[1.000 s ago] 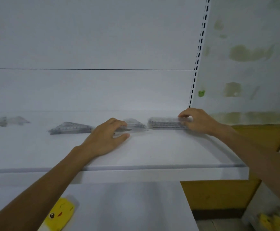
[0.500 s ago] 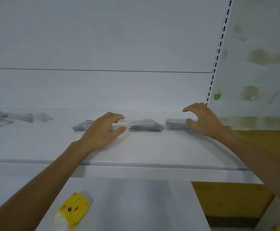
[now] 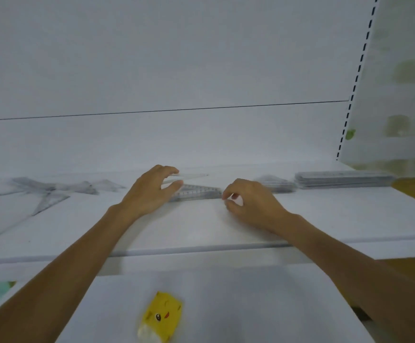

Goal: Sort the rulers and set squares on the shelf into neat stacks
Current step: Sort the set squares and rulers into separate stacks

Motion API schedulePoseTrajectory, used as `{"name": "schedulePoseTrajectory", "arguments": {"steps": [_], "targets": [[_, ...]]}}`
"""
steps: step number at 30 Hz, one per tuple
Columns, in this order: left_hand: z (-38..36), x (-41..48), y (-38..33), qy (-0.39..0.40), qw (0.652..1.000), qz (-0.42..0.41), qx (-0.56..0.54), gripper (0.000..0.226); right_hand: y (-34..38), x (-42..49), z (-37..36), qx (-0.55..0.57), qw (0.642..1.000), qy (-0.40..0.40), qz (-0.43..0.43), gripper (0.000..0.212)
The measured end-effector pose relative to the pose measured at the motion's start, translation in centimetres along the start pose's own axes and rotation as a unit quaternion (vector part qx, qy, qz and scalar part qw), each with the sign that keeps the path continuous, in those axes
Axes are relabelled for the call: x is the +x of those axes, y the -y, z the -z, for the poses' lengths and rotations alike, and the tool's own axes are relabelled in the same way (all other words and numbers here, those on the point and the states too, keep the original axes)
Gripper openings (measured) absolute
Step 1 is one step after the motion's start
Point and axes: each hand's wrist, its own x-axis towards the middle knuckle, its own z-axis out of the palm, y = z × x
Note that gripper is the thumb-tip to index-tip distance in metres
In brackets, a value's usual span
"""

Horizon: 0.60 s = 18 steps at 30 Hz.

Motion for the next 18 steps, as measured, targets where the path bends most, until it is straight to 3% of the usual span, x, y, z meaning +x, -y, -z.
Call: {"name": "schedulePoseTrajectory", "arguments": {"steps": [3,8,18], "targets": [[0.2,0.4,1.0,0.017,1.000,-0.011,-0.003,0.038,2.7,0.7,-1.8,0.000,0.998,0.052,-0.044,0.020],[-0.2,1.2,2.0,0.047,0.998,-0.033,-0.015,0.037,4.6,0.6,-4.3,-0.122,0.991,0.031,-0.051,0.027],[-2.3,2.5,1.6,0.081,0.994,-0.061,-0.045,0.031,4.6,0.5,-4.2,-0.093,0.994,0.015,-0.054,0.026]]}}
